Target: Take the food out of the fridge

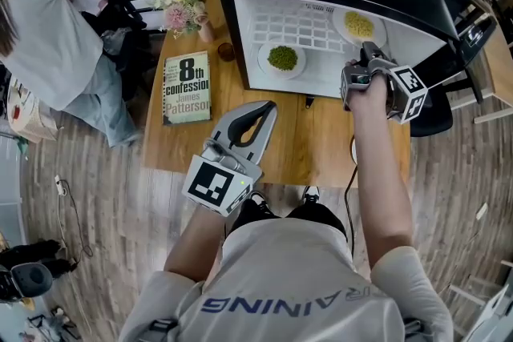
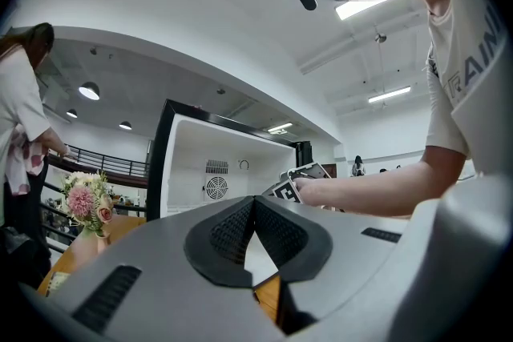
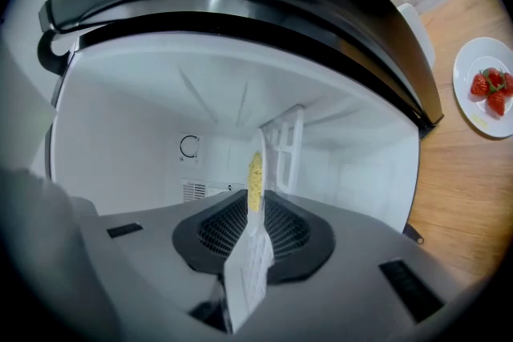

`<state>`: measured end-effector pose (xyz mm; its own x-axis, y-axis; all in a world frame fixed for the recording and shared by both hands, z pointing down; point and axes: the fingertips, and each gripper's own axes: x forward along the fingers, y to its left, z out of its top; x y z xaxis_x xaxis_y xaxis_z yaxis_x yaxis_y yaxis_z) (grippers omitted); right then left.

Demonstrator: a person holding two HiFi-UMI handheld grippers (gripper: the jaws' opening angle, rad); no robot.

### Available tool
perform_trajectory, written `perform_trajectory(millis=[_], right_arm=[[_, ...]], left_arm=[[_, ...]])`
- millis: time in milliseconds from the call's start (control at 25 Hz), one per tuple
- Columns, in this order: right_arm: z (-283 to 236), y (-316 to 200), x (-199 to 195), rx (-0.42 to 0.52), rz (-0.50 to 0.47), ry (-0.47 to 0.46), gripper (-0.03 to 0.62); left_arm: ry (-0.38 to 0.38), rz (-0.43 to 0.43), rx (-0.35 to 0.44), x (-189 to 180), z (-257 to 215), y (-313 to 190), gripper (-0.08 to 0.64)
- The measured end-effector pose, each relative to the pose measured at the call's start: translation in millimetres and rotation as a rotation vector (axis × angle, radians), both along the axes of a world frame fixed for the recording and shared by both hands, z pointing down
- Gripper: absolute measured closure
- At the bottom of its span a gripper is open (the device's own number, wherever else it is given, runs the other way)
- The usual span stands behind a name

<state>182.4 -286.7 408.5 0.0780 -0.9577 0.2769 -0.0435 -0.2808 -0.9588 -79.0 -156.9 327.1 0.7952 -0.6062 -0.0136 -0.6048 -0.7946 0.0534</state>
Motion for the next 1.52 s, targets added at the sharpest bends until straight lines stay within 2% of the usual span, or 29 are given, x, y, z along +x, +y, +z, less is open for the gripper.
perform_trajectory(millis=[160,680,920,1040,1080,1400,1520], right_arm=[[1,-1,3,0.010,0.011,0.008,0.555],[5,43,-5,0.027,-0.028,0.005,0.560],[5,47,-10,0.025,-0.050,0.007,0.555],[6,39,-10,0.036,-0.062,-0.006,0.485],[7,37,-10,0.033,-0.065,-0.011,0.479],[19,19,-11,-0.008,-0.063,-0.060,0.479],[21,22,-9,-0.015,-0.057,-0.058,0.503]], left_arm=[[-0.008,-0.003,-0.005,-1,3,0,0.552],[-0.004,0.019,-0.007,9,4,3,0.552],[-0.008,0.032,-0.003,13,2,8,0.552],[-0.010,0.027,-0.006,12,3,8,0.552],[-0.011,0.025,-0.007,12,3,8,0.552],[-0.017,0.007,-0.020,8,7,10,0.552],[-0.023,0.007,-0.022,7,8,11,0.552]])
